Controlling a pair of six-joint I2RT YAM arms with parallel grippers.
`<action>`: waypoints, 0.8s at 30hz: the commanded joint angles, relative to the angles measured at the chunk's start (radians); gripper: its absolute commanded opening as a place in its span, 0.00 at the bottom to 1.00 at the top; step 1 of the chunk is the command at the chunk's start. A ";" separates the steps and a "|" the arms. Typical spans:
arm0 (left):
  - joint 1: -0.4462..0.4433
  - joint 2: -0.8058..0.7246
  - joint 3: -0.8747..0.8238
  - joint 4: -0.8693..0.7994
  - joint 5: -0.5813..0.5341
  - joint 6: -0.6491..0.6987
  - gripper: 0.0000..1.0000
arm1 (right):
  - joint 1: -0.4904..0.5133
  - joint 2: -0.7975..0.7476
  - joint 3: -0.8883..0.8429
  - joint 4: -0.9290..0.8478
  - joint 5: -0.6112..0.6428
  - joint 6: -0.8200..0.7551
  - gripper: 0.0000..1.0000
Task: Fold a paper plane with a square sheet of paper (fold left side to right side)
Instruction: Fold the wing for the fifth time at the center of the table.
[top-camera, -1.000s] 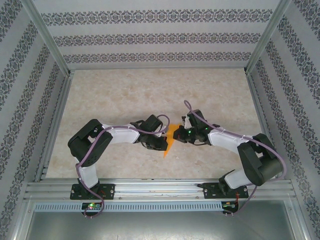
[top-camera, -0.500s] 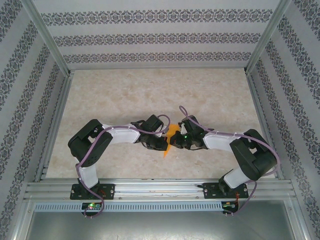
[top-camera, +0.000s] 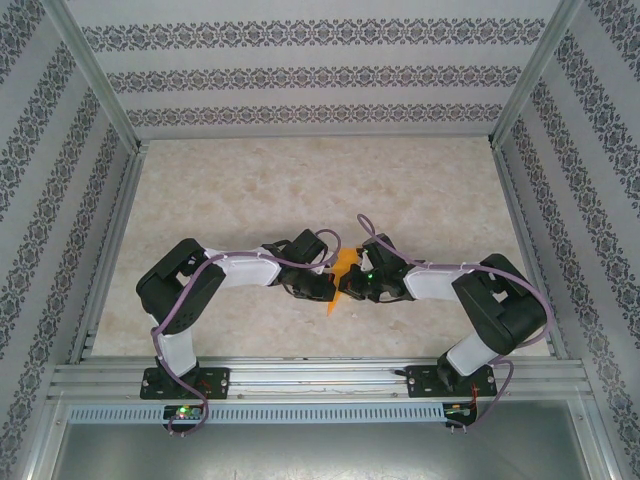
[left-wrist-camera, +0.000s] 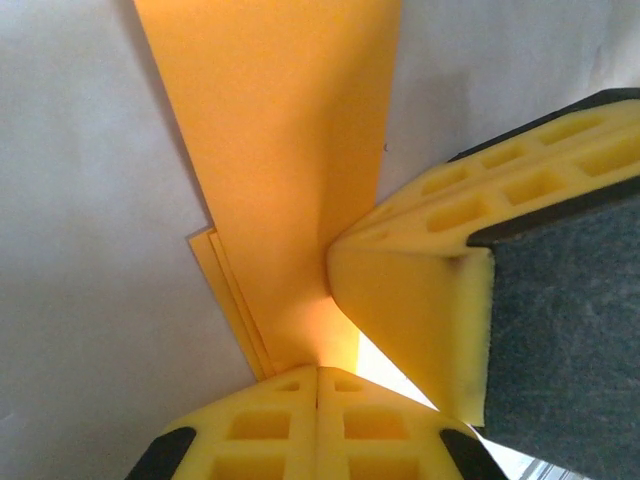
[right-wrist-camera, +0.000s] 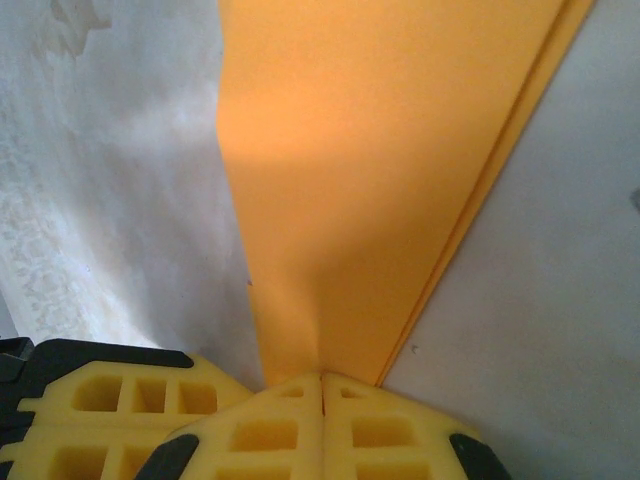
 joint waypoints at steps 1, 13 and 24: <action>-0.009 0.050 -0.015 -0.096 -0.089 0.011 0.00 | 0.009 0.038 -0.023 -0.030 0.022 -0.010 0.00; -0.009 0.049 -0.030 -0.107 -0.104 0.015 0.00 | -0.068 0.029 0.026 -0.046 0.038 -0.107 0.00; -0.007 -0.038 -0.026 -0.003 -0.049 -0.002 0.08 | -0.187 -0.096 0.065 -0.071 0.015 -0.169 0.01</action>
